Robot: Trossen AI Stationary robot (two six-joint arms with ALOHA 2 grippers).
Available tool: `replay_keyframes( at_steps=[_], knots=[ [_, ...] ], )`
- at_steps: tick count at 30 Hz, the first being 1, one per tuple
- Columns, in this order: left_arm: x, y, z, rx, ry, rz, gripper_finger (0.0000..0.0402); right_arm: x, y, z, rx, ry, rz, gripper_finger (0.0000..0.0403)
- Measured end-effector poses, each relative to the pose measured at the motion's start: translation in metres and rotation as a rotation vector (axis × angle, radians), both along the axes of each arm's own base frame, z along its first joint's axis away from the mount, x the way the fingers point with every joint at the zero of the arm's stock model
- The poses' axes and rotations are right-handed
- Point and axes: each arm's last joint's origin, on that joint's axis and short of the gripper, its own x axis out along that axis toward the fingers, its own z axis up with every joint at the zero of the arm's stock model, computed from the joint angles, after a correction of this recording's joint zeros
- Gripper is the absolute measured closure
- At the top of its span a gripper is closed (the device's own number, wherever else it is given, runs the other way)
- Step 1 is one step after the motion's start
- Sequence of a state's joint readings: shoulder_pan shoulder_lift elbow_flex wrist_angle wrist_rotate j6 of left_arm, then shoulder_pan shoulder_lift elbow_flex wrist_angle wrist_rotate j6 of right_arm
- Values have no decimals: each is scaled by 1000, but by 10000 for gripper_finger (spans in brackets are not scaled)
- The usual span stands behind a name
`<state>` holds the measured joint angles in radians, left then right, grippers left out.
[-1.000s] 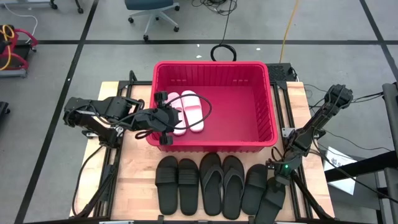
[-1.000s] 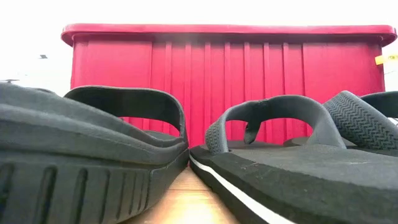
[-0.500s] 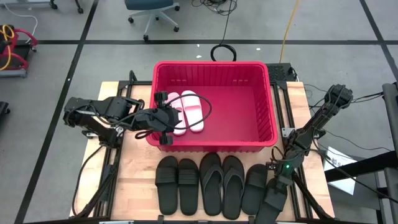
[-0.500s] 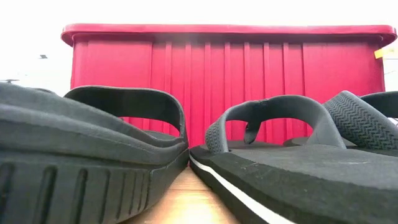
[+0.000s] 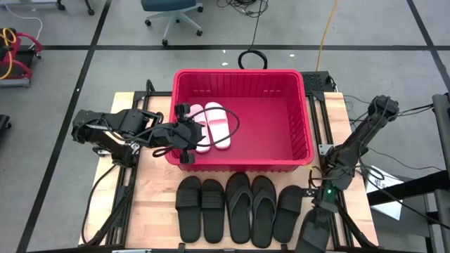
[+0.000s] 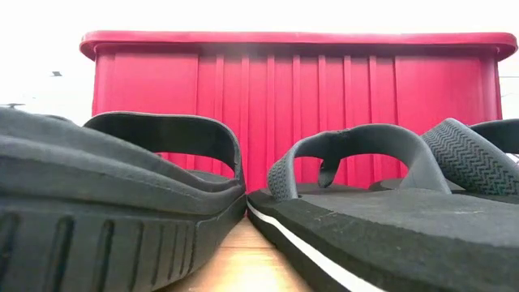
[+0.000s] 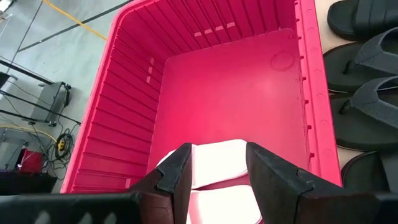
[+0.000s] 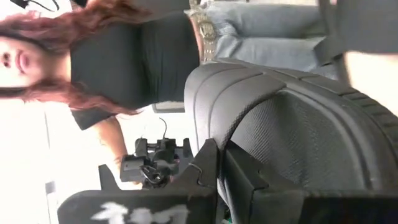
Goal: Pick and place slides into bin
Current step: Put the black slide into the bin
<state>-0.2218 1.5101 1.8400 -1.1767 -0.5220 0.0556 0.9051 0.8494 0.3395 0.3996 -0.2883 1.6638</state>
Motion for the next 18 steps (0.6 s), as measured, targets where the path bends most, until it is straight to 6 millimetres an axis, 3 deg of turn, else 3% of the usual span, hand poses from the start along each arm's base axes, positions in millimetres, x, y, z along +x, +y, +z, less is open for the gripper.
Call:
replay_keyframes(
  at_steps=[11,18],
  knots=[
    [0,0,0,13,7,-13,254,8,10,80,-29,23,3,402],
    [0,0,0,15,7,-14,254,3,-5,125,-132,6,-50,402]
  ],
)
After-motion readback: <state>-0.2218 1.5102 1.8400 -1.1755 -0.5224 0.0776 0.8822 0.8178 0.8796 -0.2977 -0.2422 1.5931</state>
